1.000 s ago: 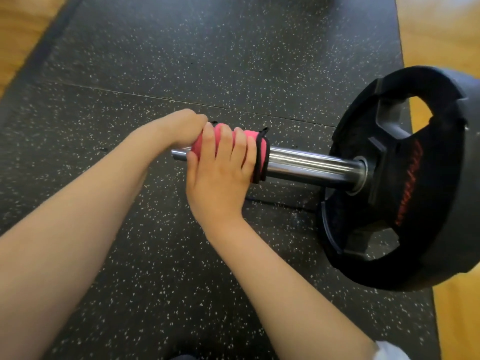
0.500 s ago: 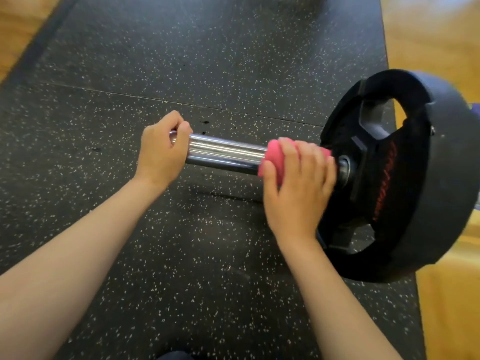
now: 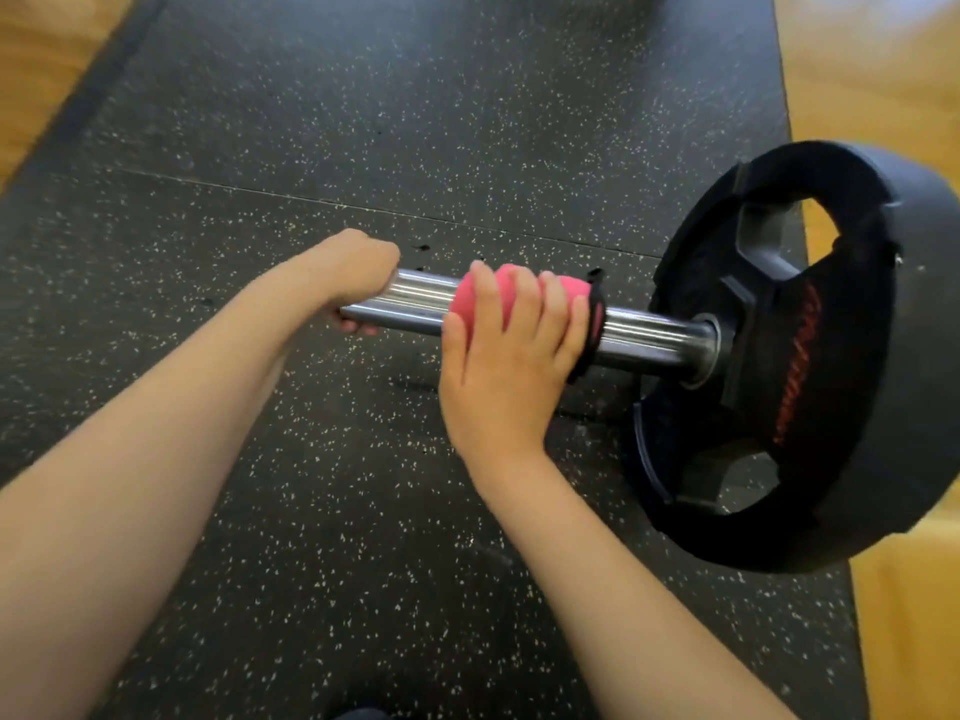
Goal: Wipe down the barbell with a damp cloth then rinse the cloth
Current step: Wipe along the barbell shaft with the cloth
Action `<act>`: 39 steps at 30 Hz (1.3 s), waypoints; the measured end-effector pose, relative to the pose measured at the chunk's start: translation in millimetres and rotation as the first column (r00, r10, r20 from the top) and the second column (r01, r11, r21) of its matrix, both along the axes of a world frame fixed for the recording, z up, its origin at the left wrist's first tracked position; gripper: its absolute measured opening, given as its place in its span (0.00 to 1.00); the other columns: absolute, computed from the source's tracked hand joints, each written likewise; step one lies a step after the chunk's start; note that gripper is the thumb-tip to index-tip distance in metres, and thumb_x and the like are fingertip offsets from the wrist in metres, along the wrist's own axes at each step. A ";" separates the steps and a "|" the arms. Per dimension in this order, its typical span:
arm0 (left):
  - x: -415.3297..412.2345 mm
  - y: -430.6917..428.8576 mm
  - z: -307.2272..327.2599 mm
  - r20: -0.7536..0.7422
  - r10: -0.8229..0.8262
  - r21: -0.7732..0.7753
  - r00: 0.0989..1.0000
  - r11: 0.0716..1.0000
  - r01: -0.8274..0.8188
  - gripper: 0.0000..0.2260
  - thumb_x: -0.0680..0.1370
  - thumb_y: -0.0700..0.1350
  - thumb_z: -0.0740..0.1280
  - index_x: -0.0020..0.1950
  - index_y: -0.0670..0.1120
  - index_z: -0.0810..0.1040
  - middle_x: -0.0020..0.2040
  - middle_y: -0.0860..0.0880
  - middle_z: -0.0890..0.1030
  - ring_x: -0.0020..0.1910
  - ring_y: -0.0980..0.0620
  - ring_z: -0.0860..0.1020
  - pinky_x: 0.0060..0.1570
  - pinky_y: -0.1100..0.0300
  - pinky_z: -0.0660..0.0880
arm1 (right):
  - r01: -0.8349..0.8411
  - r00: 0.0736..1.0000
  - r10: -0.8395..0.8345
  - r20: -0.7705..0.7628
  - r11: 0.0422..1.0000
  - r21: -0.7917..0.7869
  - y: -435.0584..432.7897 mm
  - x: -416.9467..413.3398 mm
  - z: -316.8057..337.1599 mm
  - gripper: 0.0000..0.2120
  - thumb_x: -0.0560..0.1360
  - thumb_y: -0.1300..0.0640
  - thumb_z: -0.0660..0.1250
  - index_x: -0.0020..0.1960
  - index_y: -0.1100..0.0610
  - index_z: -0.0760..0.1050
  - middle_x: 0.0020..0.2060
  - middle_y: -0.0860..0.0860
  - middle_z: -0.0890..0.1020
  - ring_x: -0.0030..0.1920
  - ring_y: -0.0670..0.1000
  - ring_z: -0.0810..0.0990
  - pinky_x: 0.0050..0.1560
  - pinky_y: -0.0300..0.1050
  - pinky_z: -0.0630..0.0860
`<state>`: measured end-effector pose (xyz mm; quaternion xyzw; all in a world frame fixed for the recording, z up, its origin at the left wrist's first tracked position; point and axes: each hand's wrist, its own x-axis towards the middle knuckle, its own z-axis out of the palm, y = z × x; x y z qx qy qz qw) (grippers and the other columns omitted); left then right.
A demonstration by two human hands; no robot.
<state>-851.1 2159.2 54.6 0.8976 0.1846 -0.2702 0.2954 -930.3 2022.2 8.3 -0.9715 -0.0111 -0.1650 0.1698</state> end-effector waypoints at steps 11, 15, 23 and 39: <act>-30.9 20.0 -14.3 0.654 0.216 -0.271 0.725 0.962 -0.042 0.12 0.80 0.42 0.56 0.49 0.46 0.79 0.43 0.58 0.78 0.43 0.65 0.74 0.44 0.73 0.69 | -0.235 0.969 0.245 0.043 0.958 -0.167 70.1 4.7 -4.2 0.24 0.76 0.50 0.59 0.71 0.54 0.66 0.67 0.54 0.72 0.69 0.59 0.66 0.75 0.54 0.41; -41.5 9.0 -12.2 0.685 0.099 -0.163 0.721 0.986 0.020 0.10 0.81 0.43 0.56 0.52 0.47 0.77 0.44 0.57 0.79 0.43 0.66 0.75 0.43 0.74 0.69 | -0.287 0.953 0.292 0.079 0.956 -0.066 49.7 5.5 -2.4 0.23 0.78 0.52 0.60 0.71 0.57 0.69 0.67 0.53 0.74 0.70 0.56 0.68 0.76 0.52 0.51; -40.2 -9.9 -7.1 0.577 -0.209 0.318 0.789 0.948 0.018 0.21 0.79 0.63 0.51 0.40 0.50 0.73 0.30 0.57 0.73 0.37 0.50 0.73 0.61 0.49 0.64 | -0.250 0.968 0.250 -0.015 0.968 0.024 1.3 -3.6 4.2 0.33 0.74 0.49 0.66 0.75 0.60 0.62 0.70 0.53 0.70 0.73 0.54 0.63 0.76 0.51 0.51; -44.9 -51.4 21.2 0.624 0.295 -0.516 0.723 0.851 0.098 0.08 0.79 0.37 0.62 0.44 0.49 0.75 0.37 0.56 0.79 0.36 0.62 0.75 0.39 0.65 0.71 | -0.080 0.991 0.120 -0.065 0.896 0.436 -27.1 -12.7 25.6 0.26 0.79 0.50 0.56 0.74 0.59 0.61 0.72 0.55 0.64 0.74 0.54 0.58 0.75 0.53 0.55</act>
